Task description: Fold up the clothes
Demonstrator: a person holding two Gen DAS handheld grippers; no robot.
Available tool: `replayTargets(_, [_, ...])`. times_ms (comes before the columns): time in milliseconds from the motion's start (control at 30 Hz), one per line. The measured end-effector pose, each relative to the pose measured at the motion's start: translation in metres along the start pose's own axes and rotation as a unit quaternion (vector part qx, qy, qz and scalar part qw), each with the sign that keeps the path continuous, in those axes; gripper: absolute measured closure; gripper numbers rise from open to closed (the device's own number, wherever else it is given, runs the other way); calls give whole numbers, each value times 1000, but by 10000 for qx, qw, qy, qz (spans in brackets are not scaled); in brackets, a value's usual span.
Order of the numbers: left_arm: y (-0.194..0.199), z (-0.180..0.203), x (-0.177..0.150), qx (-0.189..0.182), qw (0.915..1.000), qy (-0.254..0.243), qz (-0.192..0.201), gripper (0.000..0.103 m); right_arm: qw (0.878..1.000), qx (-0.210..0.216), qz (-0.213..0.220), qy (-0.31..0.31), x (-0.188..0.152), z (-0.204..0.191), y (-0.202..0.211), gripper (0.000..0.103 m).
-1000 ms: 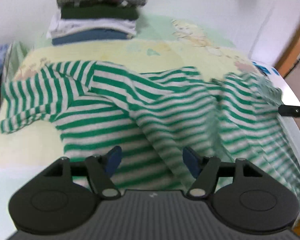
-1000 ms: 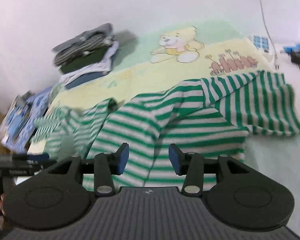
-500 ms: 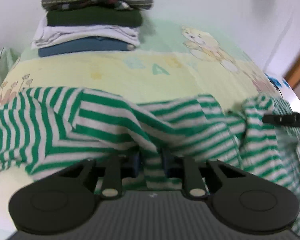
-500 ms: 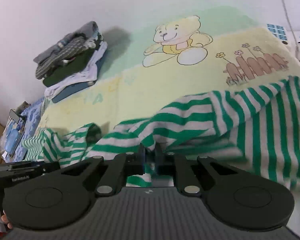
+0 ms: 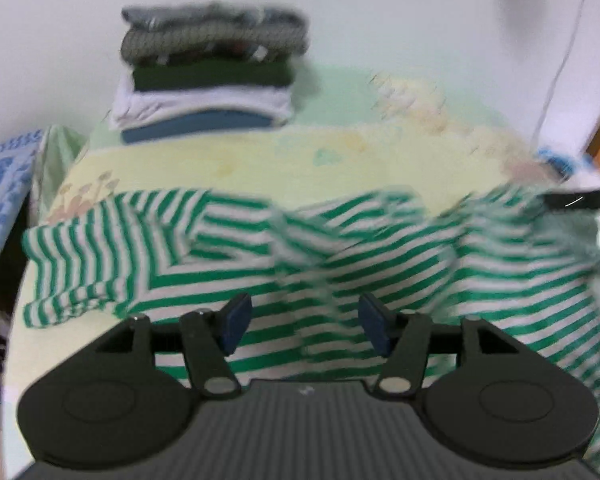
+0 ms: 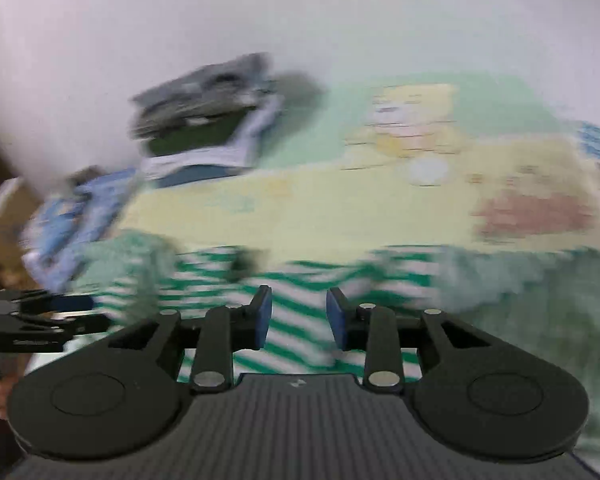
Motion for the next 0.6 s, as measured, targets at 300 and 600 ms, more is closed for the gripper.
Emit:
replayTargets(300, [-20, 89, 5, -1282, 9882, -833, 10, 35, 9959, -707, -387, 421, -12, -15, -58, 76])
replayTargets(600, [-38, 114, -20, -1337, 9803, -1437, -235, 24, 9900, -894, -7, 1092, 7, -58, -42, 75])
Point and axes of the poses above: each gripper's, at about its wrist camera, not at the fingertips, and y roughly against the way its jaws point, z to its right, x to its top, the point moved 4 cm from there along -y, roughly the way its jaws point, and after that the axes turned 7 degrees about -y, right-handed, at the moved point
